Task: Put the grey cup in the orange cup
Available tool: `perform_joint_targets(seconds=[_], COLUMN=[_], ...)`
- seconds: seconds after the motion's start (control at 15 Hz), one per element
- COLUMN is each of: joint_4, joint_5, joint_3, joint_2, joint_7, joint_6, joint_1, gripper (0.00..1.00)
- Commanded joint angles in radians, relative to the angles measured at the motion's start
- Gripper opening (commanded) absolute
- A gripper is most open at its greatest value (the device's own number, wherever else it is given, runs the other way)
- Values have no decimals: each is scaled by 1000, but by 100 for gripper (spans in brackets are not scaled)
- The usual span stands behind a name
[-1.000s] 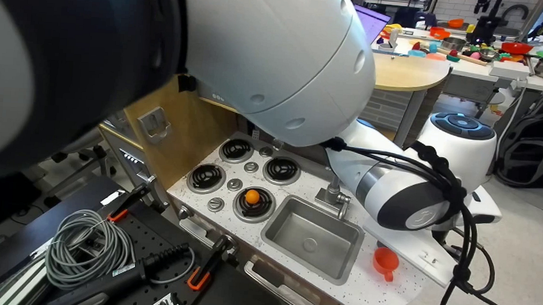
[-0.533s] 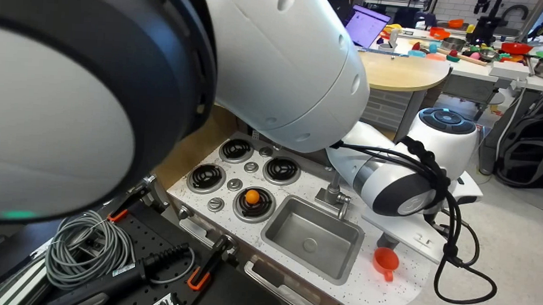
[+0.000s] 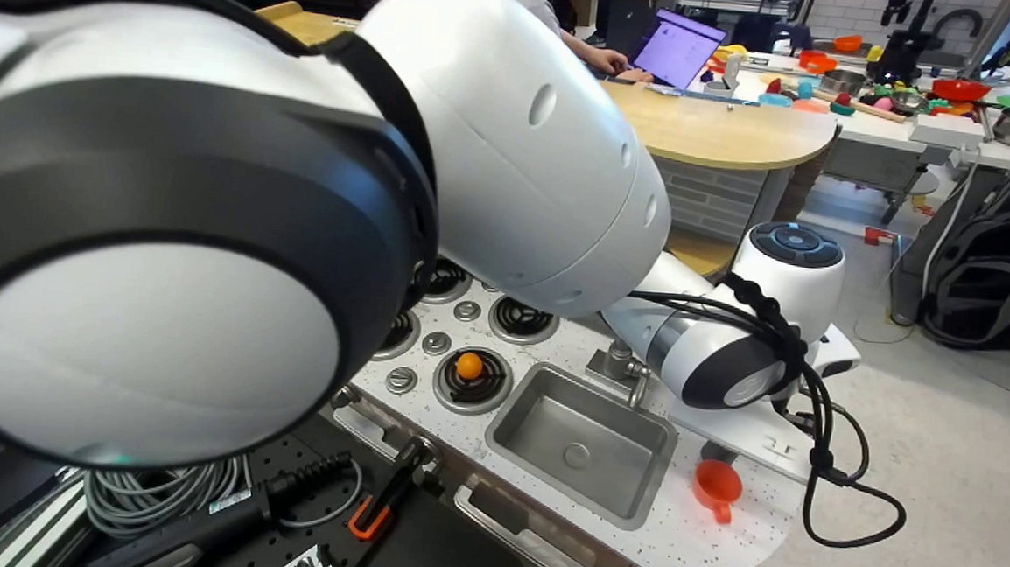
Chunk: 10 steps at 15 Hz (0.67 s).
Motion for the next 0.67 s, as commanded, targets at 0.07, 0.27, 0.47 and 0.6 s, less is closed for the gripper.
perform_joint_targets(seconds=[0.07,0.27,0.47,0.6], joint_4=[111,159,192,215], joint_5=[-30,-36,-38,-38], joint_3=[21,17,22,19], joint_2=[89,129,155,172], joint_7=[-37,-43,-48,-47], joint_6=[-3,-16,-23,-30], joint_1=[-17,-15,-17,-17], gripper=[100,100,75,66])
